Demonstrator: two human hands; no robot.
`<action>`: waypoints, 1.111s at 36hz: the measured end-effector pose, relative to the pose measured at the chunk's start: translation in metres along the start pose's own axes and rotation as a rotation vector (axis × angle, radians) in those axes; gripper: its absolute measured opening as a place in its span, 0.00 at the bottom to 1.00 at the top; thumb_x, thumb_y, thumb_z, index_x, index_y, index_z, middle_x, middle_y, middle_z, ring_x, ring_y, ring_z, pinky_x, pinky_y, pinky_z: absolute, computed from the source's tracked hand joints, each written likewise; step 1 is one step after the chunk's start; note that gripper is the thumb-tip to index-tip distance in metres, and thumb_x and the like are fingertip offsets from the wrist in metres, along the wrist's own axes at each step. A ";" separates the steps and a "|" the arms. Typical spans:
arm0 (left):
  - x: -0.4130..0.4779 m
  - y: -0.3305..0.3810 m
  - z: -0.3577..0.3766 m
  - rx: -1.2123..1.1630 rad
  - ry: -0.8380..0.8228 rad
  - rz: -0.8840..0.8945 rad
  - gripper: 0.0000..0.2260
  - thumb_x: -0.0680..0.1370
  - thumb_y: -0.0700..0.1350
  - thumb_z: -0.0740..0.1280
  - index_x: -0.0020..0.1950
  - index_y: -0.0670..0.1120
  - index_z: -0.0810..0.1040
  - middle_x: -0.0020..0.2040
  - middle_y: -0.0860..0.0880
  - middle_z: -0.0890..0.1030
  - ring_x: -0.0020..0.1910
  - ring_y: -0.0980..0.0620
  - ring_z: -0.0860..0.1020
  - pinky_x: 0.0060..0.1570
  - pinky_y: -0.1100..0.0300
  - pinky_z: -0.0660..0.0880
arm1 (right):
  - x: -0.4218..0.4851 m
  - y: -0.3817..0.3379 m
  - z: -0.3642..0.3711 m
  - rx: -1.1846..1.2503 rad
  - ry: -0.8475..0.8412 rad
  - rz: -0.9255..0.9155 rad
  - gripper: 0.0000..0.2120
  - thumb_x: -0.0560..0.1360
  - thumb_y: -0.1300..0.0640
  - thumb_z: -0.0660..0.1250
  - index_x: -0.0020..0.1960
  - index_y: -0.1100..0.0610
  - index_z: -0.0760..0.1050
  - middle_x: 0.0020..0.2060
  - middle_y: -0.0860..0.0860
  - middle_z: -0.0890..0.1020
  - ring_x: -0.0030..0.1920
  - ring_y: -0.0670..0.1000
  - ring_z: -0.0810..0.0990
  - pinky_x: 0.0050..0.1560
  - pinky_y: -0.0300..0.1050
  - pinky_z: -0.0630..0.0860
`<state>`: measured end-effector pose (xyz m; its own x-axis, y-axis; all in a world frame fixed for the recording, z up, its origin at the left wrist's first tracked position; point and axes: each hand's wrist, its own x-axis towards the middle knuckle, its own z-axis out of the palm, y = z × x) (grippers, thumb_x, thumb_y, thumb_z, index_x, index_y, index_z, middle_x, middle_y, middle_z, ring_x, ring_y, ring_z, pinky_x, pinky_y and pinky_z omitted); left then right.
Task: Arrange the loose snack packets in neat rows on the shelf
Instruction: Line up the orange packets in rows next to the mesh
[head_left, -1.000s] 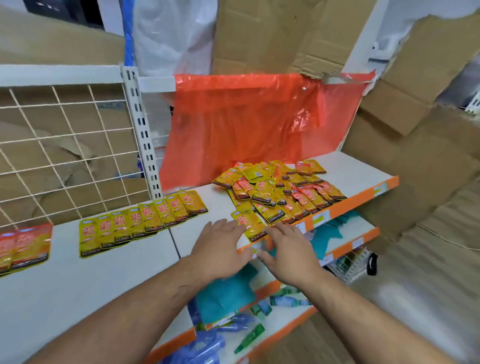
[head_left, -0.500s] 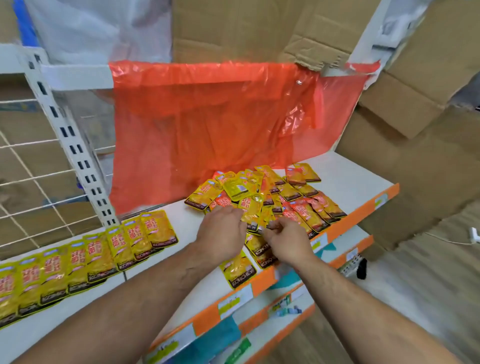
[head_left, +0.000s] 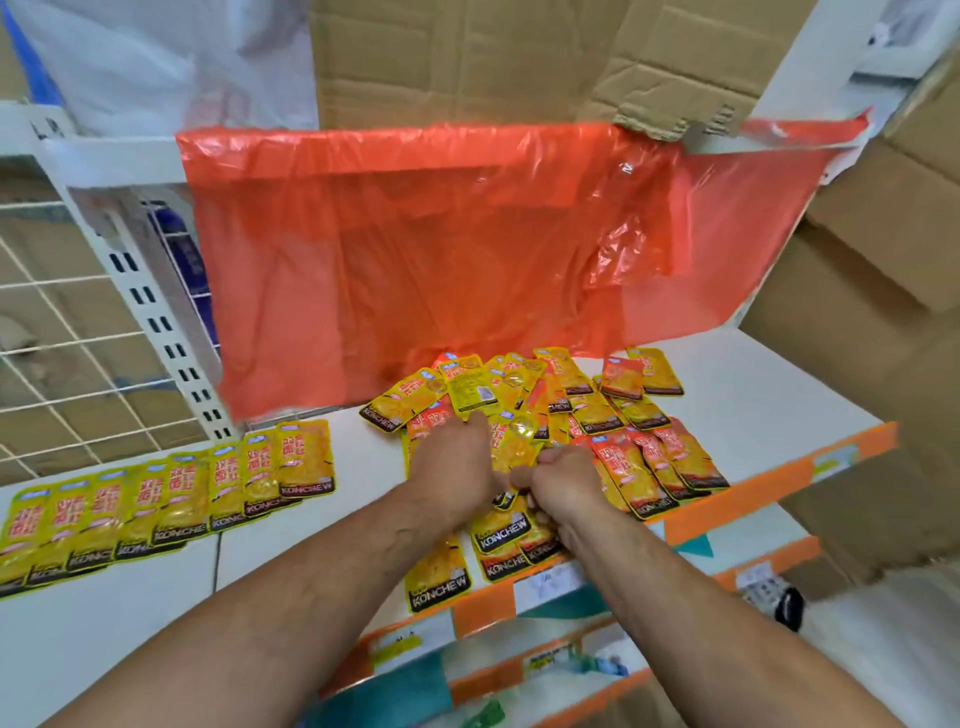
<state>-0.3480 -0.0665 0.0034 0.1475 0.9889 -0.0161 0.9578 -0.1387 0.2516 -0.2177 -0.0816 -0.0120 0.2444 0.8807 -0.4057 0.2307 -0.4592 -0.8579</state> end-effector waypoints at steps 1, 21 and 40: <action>-0.001 0.004 0.000 -0.020 -0.006 -0.016 0.28 0.70 0.58 0.74 0.60 0.43 0.70 0.57 0.41 0.76 0.56 0.40 0.76 0.49 0.51 0.73 | 0.001 0.002 -0.002 -0.002 -0.016 -0.012 0.16 0.68 0.66 0.74 0.38 0.55 0.66 0.26 0.58 0.71 0.22 0.49 0.63 0.25 0.40 0.57; -0.051 0.038 0.019 -0.571 0.054 -0.380 0.09 0.72 0.43 0.71 0.42 0.45 0.70 0.36 0.50 0.72 0.38 0.47 0.71 0.35 0.57 0.65 | -0.021 0.041 -0.053 0.058 -0.233 -0.027 0.14 0.74 0.65 0.68 0.32 0.56 0.68 0.23 0.54 0.67 0.20 0.49 0.60 0.25 0.37 0.55; -0.182 -0.082 -0.025 -0.864 0.419 -0.795 0.15 0.73 0.38 0.69 0.33 0.48 0.65 0.29 0.51 0.74 0.31 0.48 0.77 0.33 0.58 0.69 | -0.099 0.014 0.061 0.006 -0.458 -0.314 0.13 0.78 0.62 0.65 0.37 0.54 0.66 0.31 0.59 0.67 0.25 0.52 0.64 0.31 0.46 0.60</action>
<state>-0.4592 -0.2334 0.0103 -0.6403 0.7454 -0.1854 0.2469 0.4283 0.8693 -0.2957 -0.1684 -0.0034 -0.2700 0.9363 -0.2247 0.2204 -0.1670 -0.9610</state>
